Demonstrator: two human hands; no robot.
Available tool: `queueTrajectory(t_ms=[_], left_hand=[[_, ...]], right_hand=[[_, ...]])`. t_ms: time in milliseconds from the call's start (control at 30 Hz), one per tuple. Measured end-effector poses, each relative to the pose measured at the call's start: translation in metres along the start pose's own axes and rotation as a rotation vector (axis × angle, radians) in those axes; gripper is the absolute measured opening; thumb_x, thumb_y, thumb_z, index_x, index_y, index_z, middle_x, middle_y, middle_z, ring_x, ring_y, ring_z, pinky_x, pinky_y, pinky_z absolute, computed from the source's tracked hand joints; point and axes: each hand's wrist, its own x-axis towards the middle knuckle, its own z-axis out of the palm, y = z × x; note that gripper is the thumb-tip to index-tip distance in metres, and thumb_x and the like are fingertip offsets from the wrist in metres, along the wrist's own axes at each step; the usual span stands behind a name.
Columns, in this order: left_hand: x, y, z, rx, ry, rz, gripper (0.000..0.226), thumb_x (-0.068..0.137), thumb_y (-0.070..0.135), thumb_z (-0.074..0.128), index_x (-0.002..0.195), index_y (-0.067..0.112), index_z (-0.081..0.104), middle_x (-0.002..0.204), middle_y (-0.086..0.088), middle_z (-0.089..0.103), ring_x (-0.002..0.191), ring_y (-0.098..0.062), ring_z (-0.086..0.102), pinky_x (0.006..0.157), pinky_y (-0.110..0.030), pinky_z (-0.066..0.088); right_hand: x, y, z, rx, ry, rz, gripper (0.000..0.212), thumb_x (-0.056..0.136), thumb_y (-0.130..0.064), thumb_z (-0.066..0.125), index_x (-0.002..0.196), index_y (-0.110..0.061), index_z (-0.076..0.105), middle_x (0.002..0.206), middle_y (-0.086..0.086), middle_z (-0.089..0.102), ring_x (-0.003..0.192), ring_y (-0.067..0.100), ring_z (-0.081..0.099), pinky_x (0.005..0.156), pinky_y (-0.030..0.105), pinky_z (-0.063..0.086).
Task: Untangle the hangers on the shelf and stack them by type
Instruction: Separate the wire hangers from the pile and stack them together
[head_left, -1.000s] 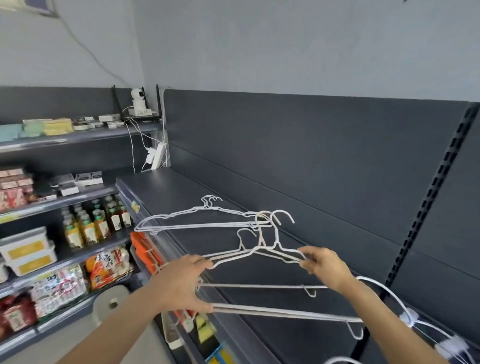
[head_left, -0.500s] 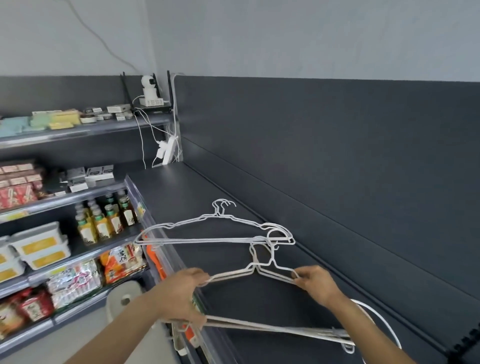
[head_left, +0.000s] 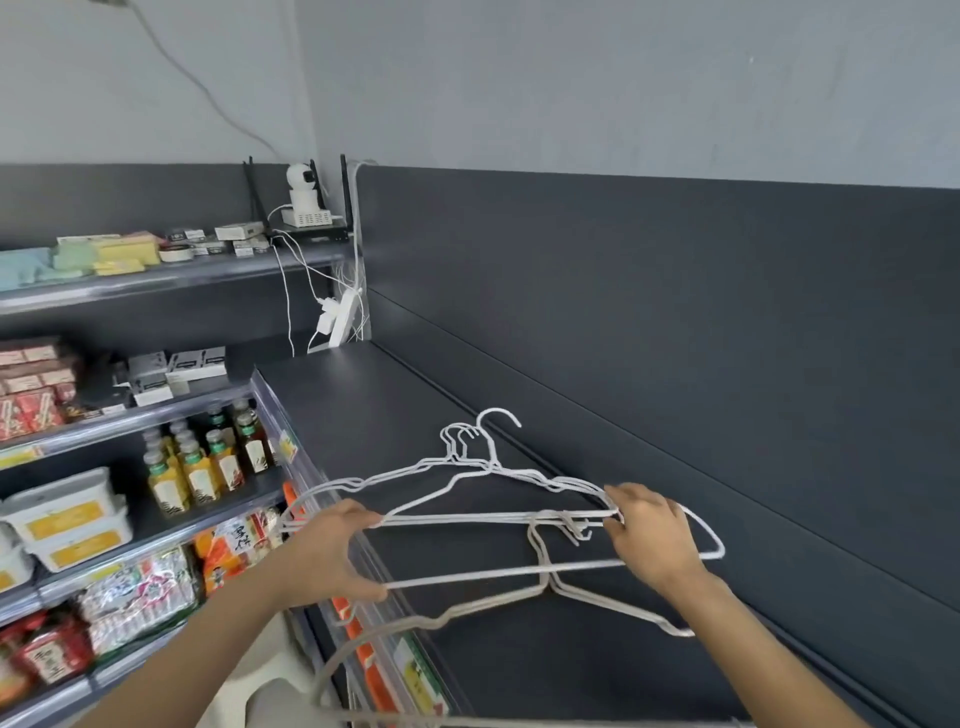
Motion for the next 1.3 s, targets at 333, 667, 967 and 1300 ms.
queueTrajectory(t_ms=[333,667,967,1300], left_hand=[[0.073,-0.078,-0.035,-0.026,-0.039,-0.127,0.094,0.061,0.046,0.075,0.138,0.006,0.038,0.132,-0.006,0.044,0.121,-0.018,0.046,0.098,-0.021,0.036],[0.119,-0.107,-0.023,0.11,-0.199,-0.023,0.099,0.062,0.055,0.068,0.144,0.015,0.028,0.149,-0.005,0.029,0.136,-0.022,0.031,0.114,-0.034,0.024],[0.125,-0.027,-0.004,0.192,-0.055,0.294,0.063,0.087,0.044,0.053,0.141,0.017,0.034,0.145,-0.003,0.038,0.135,-0.017,0.034,0.112,-0.03,0.028],[0.081,0.098,0.039,0.198,-0.175,0.572,0.055,0.089,0.036,0.05,0.139,0.015,0.037,0.143,0.0,0.041,0.133,-0.017,0.036,0.107,-0.03,0.031]], right_hand=[[0.03,-0.044,0.034,0.111,-0.022,0.106,0.025,0.089,-0.016,0.053,0.111,-0.005,0.06,0.12,0.009,0.058,0.105,0.026,0.058,0.092,0.034,0.045],[0.042,-0.068,0.049,0.123,-0.029,0.17,0.01,0.089,-0.012,0.05,0.092,-0.014,0.06,0.104,0.005,0.059,0.094,0.024,0.056,0.085,0.033,0.044],[0.006,-0.066,0.048,0.034,-0.014,0.261,0.021,0.088,-0.02,0.048,0.106,-0.013,0.058,0.112,0.006,0.062,0.105,0.026,0.058,0.084,0.032,0.044],[-0.11,-0.015,0.0,-0.081,0.049,0.455,0.042,0.095,-0.037,0.041,0.128,-0.011,0.044,0.127,0.004,0.052,0.119,0.023,0.048,0.094,0.034,0.043]])
